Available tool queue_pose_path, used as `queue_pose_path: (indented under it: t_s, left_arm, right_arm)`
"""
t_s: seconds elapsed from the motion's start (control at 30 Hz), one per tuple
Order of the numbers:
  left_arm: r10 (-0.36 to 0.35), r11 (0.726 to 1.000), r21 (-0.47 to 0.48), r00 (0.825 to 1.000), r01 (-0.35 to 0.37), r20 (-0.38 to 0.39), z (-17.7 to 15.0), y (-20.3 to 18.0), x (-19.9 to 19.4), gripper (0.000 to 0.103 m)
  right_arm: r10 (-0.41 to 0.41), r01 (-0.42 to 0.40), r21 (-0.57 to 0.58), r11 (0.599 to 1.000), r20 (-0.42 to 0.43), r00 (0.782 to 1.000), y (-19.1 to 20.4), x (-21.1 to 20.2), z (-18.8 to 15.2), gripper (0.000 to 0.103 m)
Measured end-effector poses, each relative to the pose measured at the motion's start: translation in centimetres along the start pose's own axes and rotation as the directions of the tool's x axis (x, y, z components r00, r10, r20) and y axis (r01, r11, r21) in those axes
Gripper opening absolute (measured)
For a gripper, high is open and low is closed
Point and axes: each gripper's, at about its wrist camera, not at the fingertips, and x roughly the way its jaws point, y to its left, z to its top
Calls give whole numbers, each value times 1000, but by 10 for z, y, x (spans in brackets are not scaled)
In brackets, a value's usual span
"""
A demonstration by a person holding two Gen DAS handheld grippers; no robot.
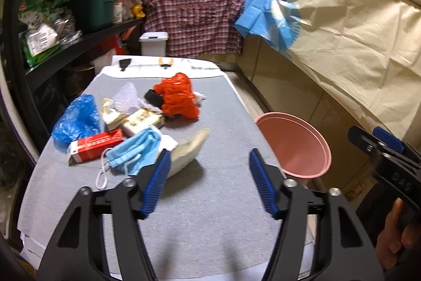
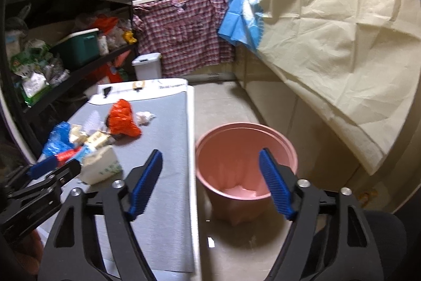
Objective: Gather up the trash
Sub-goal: 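Grasp the blue face mask with the left tool while the right tool grasps the red plastic bag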
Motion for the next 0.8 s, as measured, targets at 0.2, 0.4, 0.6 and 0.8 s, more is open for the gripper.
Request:
queue_pose_path:
  t_s: [0.2,0.4,0.6,0.8]
  left_arm:
    - [50,997,-61,999,-50,3,7,29,6,52]
    - [104,988,-113,994,-105,-10,10,60,15,41]
    - [159,972,-166,986,-165,-50,10,98,33,41]
    - [160,966,-188,982,-177,-100,7,120,57,41]
  right_arm:
    - [97,-97,21,995,-9,995,25,12,6,60]
    - [223,-216,75,973,-96,970,66,50,9,60]
    - [336,-300,188,935,-202,920,99,95,6,62]
    - [398,-321,272,907,-307,864,119,137,-2,66]
